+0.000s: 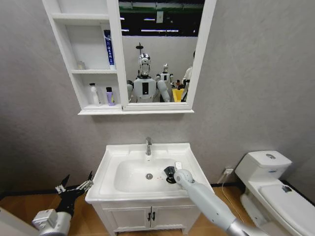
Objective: Move facial cleanser and shampoo from washbasin to cabinet, then wipe washbasin with towel.
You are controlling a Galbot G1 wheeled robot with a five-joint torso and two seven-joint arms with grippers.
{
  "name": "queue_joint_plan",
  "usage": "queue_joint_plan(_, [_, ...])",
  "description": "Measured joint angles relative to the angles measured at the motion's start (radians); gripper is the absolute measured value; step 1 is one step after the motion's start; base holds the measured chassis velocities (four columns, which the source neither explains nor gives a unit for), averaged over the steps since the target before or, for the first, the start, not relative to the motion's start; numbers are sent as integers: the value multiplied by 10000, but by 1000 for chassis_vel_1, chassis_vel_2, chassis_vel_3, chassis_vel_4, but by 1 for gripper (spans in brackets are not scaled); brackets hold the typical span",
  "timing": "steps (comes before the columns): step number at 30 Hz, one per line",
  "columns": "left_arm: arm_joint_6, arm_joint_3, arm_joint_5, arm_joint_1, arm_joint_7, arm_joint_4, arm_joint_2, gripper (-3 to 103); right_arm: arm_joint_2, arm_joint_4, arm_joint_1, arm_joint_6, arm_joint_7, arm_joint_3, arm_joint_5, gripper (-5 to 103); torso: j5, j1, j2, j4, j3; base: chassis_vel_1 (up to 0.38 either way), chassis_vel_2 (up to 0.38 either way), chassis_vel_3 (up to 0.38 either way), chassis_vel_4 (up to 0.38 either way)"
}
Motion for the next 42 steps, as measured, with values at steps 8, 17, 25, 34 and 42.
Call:
queue_joint_plan(8, [0,0,0,0,0,1,0,100,704,-632,110,181,-558,-143,-325,2,-2,0,0,0,0,0,0,0,0])
queue_joint_plan(17, [0,0,0,0,0,0,0,100,1400,-1463,304,616,-1585,-232,-710,2,-2,-1,0,1,0,0,0,0,0])
queue_joint_plan(25, [1,0,0,0,0,0,0,100,2208,-2505,549,1309,-2388,-280,-1619,2,-1,0,0,2,0,0,0,0,0])
queue_joint_plan(34, [0,0,0,0,0,0,0,100,2561,-2939,696,1251,-2422,-183,-1737,2,-1,0,0,2,-1,0,0,0,0])
queue_joint_plan(42, [0,0,0,0,0,0,0,100,1929,-2246,411,880,-1626,133,-1400,2,1,-1,-1,0,-1,0,0,0,0])
